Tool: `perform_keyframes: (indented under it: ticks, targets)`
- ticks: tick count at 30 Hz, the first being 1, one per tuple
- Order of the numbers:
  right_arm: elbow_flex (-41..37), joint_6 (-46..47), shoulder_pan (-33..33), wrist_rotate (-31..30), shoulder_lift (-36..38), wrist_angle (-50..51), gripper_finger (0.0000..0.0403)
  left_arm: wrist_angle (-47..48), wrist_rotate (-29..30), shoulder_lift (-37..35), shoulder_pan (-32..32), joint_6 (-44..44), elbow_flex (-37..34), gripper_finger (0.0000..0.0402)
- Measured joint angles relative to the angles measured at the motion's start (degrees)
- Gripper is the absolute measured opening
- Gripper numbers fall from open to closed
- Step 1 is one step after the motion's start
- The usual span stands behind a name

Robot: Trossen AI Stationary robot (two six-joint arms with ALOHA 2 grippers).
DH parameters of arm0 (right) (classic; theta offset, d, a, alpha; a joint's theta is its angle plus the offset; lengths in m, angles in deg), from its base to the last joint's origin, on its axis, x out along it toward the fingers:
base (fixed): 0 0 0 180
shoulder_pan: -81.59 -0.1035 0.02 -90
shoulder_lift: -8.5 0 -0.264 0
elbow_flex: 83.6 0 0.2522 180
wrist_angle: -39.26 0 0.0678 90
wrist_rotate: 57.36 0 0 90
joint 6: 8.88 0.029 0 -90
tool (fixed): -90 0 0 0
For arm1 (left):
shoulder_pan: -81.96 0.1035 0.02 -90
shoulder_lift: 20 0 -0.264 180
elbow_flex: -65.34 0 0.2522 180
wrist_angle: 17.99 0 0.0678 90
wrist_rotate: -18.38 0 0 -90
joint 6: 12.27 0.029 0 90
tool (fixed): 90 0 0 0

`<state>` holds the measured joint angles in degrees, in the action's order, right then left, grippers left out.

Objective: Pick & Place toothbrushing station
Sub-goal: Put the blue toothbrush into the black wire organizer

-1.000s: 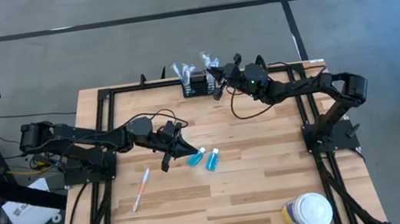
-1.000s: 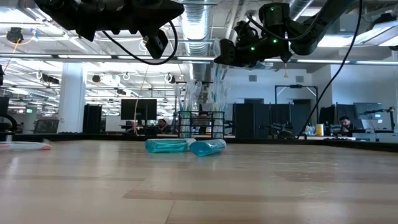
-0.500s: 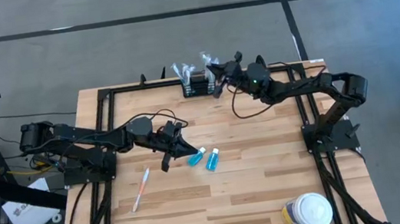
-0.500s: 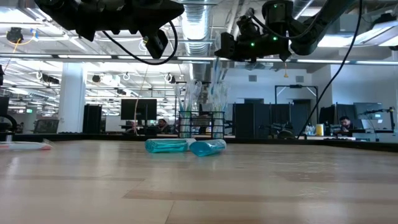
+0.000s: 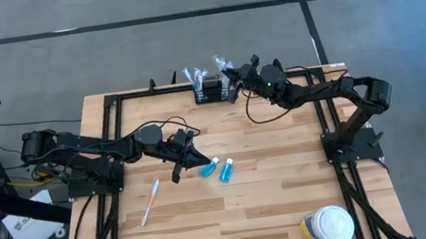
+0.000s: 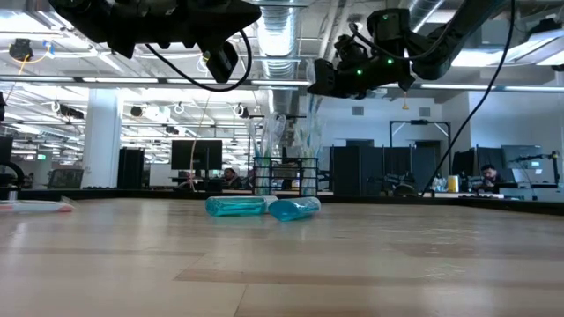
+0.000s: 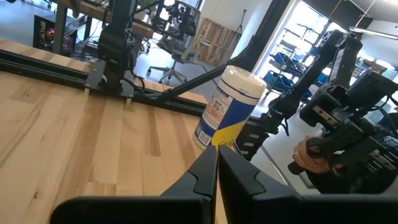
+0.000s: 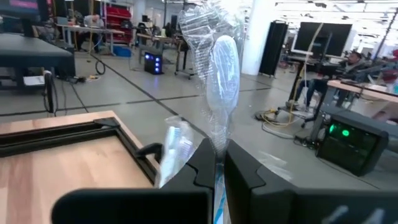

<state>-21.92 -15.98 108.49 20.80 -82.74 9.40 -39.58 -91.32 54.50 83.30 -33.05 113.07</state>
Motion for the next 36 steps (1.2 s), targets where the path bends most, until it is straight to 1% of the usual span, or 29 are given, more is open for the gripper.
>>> perform_keyframes:
  ticks: [8, 12, 16, 20, 28, 32, 36]
  targets:
    - [0.00, 1.20, 0.70, 0.00, -0.02, 0.31, 0.0003, 0.00, 0.00, 0.00, 0.01, 0.00, 0.00, 0.0008]
    - [-0.13, 1.65, 0.77, 0.00, -3.18, -0.83, 0.0003, 0.02, 0.00, 0.00, 0.02, 0.00, 0.00, 0.0008]
    - [0.07, 2.63, 1.31, 0.02, -7.27, -5.49, 0.0003, 0.02, 0.00, 0.02, 0.01, 0.00, 0.00, 0.0008]
    - [-0.04, 2.65, 1.38, 0.00, -9.17, -6.23, 0.0003, 0.02, 0.00, 0.02, 0.02, 0.00, 0.00, 0.0008]
    - [0.00, 3.45, 2.57, 0.07, -9.33, -4.57, 0.0003, 0.04, 0.00, 0.02, 0.02, 2.15, 0.00, 0.0008]
    - [0.00, 5.90, 3.25, 1.53, -9.50, -3.35, 0.0005, 0.04, 0.45, 0.02, 0.02, 2.14, 0.00, 0.0008]
    - [-0.12, 7.02, 3.27, 1.60, -11.88, -3.44, 0.0005, 0.05, 1.35, 0.02, 0.01, 2.14, 0.00, 0.0008]
